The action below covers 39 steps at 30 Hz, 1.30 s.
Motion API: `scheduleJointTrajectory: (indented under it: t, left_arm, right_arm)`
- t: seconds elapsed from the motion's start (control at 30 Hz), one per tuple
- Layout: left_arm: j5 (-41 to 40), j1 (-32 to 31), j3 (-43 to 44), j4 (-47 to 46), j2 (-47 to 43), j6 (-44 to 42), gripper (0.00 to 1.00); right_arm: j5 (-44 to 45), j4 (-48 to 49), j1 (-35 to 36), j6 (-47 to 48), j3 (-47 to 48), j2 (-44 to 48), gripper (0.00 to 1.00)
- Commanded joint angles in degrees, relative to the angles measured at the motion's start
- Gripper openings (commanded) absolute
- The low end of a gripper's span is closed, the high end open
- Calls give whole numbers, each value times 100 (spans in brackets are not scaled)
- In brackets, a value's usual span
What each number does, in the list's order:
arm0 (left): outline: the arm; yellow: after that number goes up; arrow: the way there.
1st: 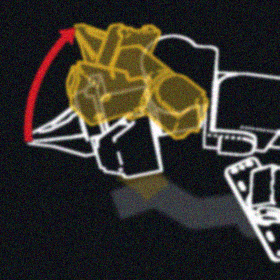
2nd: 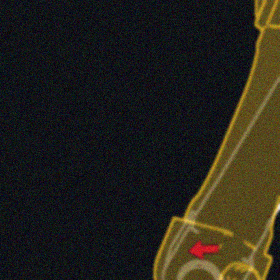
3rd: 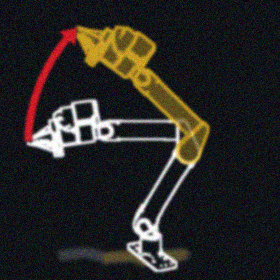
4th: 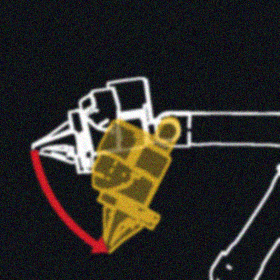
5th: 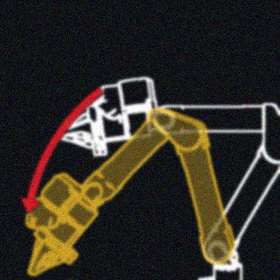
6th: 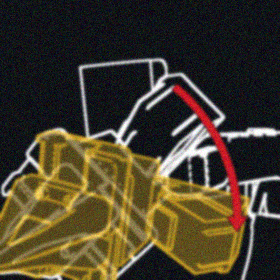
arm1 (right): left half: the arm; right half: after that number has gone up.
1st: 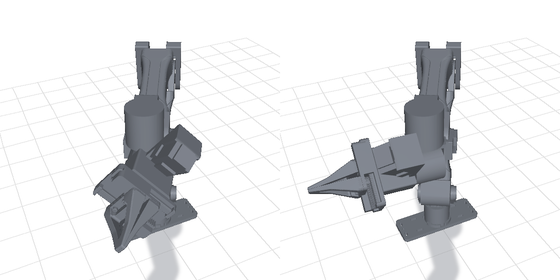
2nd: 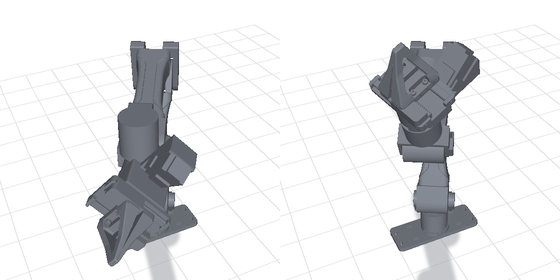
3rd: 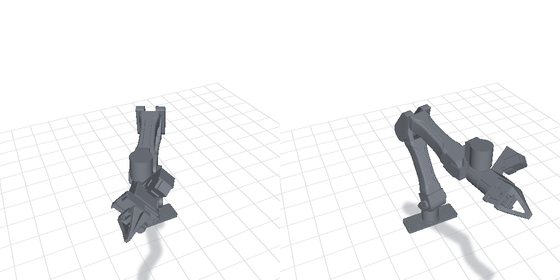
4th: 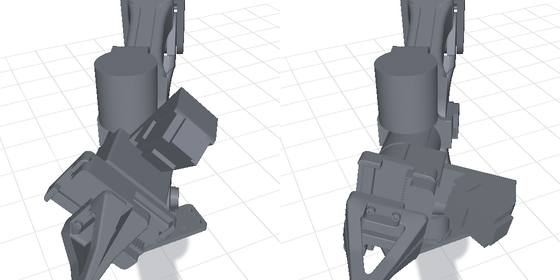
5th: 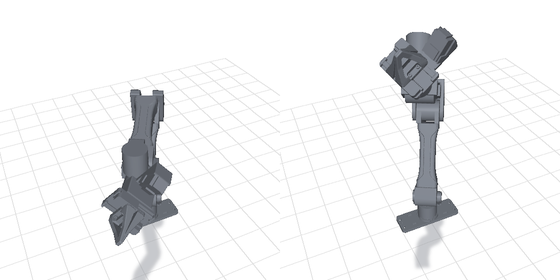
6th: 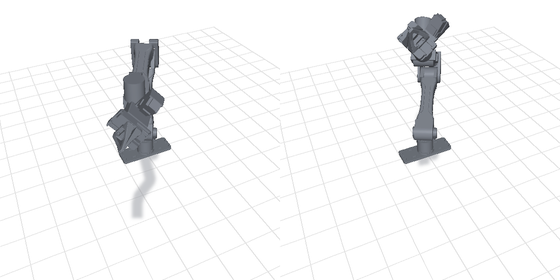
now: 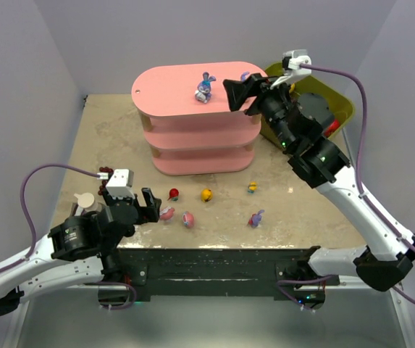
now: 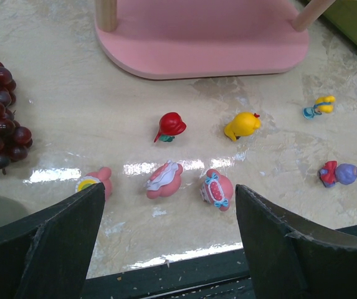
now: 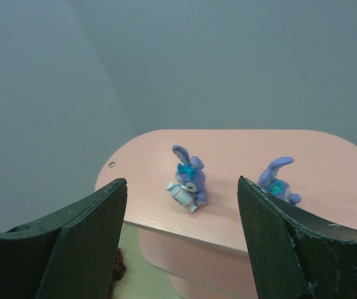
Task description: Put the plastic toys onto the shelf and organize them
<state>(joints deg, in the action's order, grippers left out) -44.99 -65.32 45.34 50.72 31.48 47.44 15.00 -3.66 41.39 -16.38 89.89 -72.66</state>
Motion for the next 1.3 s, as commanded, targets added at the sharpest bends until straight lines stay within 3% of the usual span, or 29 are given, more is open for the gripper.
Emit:
scheduleJointTrajectory:
  t: [0.0,0.23,0.53,1.27]
  left_arm:
    - [-177,-7,1,-71,-11,134,90]
    - [-168,2,-8,-106,-2,99,89]
    - [-133,-7,-17,-132,77,72,90]
    - [-168,2,10,-238,534,-42,90]
  right_arm:
    - [-260,-11,-437,750,-234,129,75]
    - [-1778,-257,-1158,1838,-297,104,77]
    - [-3512,-240,-1730,2473,-385,-125,77]
    - [-4584,-293,-2363,2508,64,-1021,74]
